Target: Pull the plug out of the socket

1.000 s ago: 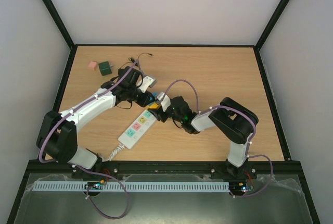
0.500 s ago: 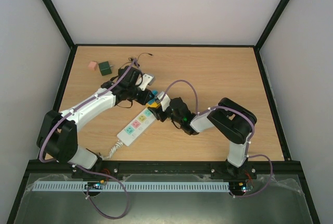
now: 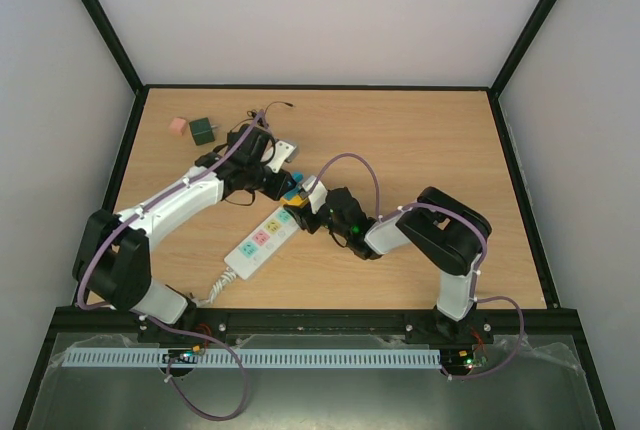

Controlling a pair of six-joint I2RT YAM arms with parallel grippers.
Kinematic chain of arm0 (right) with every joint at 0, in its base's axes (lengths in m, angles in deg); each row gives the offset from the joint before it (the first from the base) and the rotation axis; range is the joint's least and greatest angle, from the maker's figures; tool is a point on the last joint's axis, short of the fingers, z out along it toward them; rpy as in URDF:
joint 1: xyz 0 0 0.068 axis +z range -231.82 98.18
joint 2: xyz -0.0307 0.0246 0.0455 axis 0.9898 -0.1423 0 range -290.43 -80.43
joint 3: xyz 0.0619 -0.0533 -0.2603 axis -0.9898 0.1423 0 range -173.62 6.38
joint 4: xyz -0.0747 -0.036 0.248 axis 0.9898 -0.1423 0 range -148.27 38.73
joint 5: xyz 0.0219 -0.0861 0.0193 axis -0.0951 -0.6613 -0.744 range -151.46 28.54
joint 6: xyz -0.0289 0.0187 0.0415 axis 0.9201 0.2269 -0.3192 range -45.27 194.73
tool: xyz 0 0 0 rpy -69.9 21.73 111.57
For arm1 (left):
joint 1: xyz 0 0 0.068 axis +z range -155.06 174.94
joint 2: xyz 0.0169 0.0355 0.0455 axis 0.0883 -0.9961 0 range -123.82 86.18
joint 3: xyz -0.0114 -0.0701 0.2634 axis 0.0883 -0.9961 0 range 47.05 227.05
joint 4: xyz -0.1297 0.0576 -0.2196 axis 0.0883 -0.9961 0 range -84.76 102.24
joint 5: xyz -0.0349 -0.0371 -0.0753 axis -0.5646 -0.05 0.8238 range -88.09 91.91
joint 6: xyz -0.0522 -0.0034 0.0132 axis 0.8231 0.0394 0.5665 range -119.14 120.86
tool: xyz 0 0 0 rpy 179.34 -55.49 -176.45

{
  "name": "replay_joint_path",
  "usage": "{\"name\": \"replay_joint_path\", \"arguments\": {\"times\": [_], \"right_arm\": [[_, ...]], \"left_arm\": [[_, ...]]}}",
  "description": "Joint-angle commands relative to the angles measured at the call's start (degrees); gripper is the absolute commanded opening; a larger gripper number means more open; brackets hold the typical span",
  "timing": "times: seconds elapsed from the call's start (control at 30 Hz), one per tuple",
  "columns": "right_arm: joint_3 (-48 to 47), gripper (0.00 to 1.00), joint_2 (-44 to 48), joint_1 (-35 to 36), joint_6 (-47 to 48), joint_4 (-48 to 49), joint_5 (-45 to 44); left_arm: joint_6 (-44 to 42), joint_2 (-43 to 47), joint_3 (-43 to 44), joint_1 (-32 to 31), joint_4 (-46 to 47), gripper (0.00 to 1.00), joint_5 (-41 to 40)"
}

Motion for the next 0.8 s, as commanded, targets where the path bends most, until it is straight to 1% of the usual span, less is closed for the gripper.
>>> {"name": "replay_joint_path", "arguments": {"times": [0.0,0.53,0.77], "right_arm": [[1.2,0.18,-3.9,-0.2,2.3,-7.0,-3.3],[1.2,0.18,-4.6,-0.2,2.1,-7.3,-2.9],[1.2,0.18,-4.6,-0.2,2.2,-7.4,-3.0]], "left_arm": [[-0.2,0.1,2.8,-0.4,-0.9,0.03,5.0],[0.5,2.5,3.5,1.7,0.2,0.03,9.0],[0.6,3.2,3.3,2.5,0.1,0.03,9.3]]}}
